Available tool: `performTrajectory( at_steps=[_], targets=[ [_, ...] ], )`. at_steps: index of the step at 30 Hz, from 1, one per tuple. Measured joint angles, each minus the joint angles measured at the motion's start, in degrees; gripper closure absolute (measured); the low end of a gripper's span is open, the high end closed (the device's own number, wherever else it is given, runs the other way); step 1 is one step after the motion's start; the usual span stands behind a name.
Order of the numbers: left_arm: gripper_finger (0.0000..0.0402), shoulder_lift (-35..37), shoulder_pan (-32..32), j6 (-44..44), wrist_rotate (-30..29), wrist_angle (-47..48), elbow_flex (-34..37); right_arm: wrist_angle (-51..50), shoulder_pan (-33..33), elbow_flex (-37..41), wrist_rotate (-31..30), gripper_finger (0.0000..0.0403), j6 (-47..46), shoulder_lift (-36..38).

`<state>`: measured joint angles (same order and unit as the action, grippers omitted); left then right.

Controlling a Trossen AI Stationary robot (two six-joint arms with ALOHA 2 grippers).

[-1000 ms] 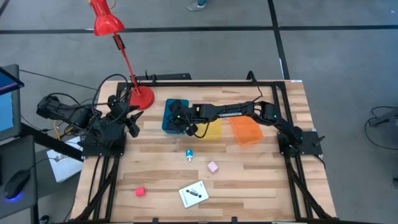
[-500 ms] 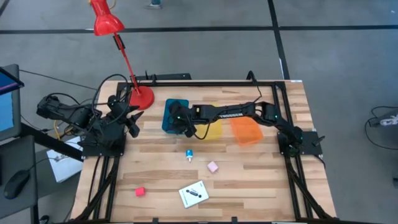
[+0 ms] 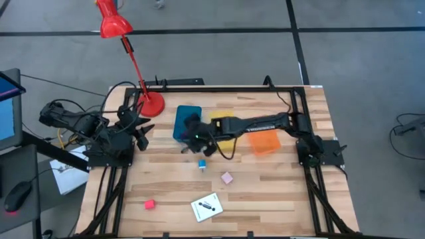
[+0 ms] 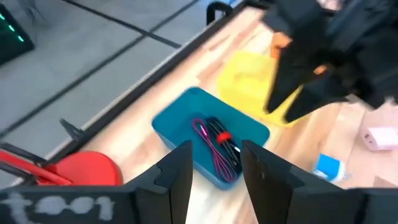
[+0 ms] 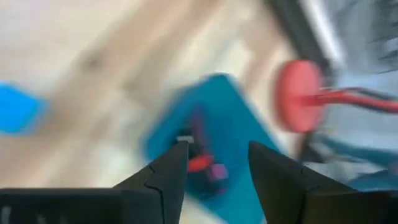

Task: Pick and place items into bin
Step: Put the white charger adapter into the yellow bin

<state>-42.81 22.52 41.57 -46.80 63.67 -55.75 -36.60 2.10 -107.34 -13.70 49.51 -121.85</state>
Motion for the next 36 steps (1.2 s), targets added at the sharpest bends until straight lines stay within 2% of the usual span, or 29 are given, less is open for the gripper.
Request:
performTrajectory(
  at_steps=[6, 10, 13, 16, 24, 27, 36],
  targets=[
    [0.0276, -2.21, 0.0, 3.23, 0.05, 0.4, 0.0, -14.42, 5.52, 0.03, 12.12, 0.0259, -17.62, 3.05],
    [0.0276, -5.04, 0.0, 3.23, 2.55, 0.35, 0.0, -20.62, 9.78, 0.05, 12.42, 0.0257, -29.63, 3.71],
    [0.0276, -7.53, 0.0, 3.23, 5.58, 0.33, 0.0, -23.5, 12.78, 0.05, 12.38, 0.0249, -35.23, 3.64],
    [0.0276, -10.88, 0.0, 3.31, 8.02, 0.28, 0.0, -23.8, 15.39, 0.04, 12.35, 0.0238, -38.41, 2.67],
    [0.0273, -22.1, -0.02, 2.56, 8.58, -1.52, 0.02, -22.01, 18.92, 0.16, 12.13, 0.0199, -45.35, 1.49],
    [0.0266, -26.68, -0.02, 1.29, 9.42, -6.01, 0.02, -22.77, 19.2, 0.03, 12.1, 0.0186, -45.65, 1.72],
    [0.0226, -38.86, -0.9, -14.2, 17.13, -26.94, 0.02, -30.81, 19.14, 0.08, 11.85, 0.0182, -53.89, 2.21]
  ],
)
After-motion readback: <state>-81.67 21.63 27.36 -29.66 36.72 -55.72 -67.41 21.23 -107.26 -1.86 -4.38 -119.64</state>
